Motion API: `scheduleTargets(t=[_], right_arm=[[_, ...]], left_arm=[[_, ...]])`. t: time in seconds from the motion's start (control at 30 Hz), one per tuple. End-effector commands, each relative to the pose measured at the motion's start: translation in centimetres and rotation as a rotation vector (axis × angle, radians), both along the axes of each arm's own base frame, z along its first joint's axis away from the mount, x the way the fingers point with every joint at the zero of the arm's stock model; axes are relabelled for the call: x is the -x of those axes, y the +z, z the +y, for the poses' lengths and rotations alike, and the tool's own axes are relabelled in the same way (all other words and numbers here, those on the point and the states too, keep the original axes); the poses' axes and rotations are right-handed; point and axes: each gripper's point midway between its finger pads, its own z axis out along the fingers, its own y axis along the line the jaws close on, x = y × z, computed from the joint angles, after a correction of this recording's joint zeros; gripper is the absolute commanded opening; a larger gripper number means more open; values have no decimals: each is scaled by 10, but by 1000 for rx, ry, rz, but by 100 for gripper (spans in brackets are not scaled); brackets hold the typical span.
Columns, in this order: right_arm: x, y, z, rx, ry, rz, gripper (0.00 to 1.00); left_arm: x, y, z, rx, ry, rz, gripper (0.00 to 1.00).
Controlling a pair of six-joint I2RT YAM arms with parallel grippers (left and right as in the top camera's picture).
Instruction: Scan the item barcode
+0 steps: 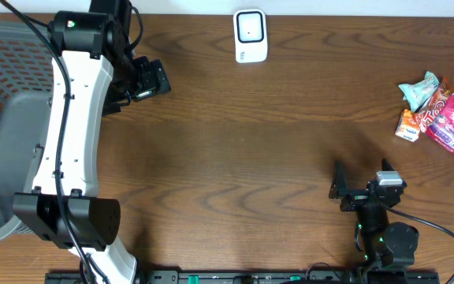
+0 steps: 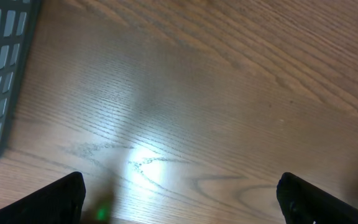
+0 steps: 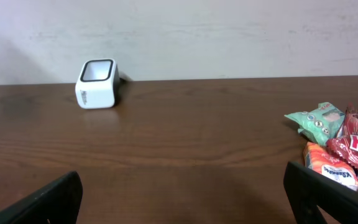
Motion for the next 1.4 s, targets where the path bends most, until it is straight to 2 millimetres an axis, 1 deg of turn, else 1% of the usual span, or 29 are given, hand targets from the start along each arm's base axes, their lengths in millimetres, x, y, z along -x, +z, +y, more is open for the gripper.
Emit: scheduleTargets(t=[0.0, 0.97, 1.07, 1.13, 1.27, 1.33, 1.37], right_arm=[[0, 1, -3, 19, -14, -7, 99], [0, 1, -3, 19, -14, -7, 99], [0, 1, -3, 19, -14, -7, 99], [0, 1, -3, 19, -14, -7, 99], [0, 1, -3, 19, -14, -7, 99], [0, 1, -3, 19, -14, -7, 99], [0, 1, -3, 19, -14, -7, 99]], left_arm=[[0, -2, 2, -7, 6, 11, 98], [0, -2, 2, -7, 6, 11, 98], [8, 4, 3, -4, 13, 11, 98], [19, 12, 3, -4, 20, 3, 98], [34, 30, 1, 7, 14, -98, 98], [42, 34, 1, 7, 10, -140, 98], [49, 34, 4, -2, 12, -163, 98]])
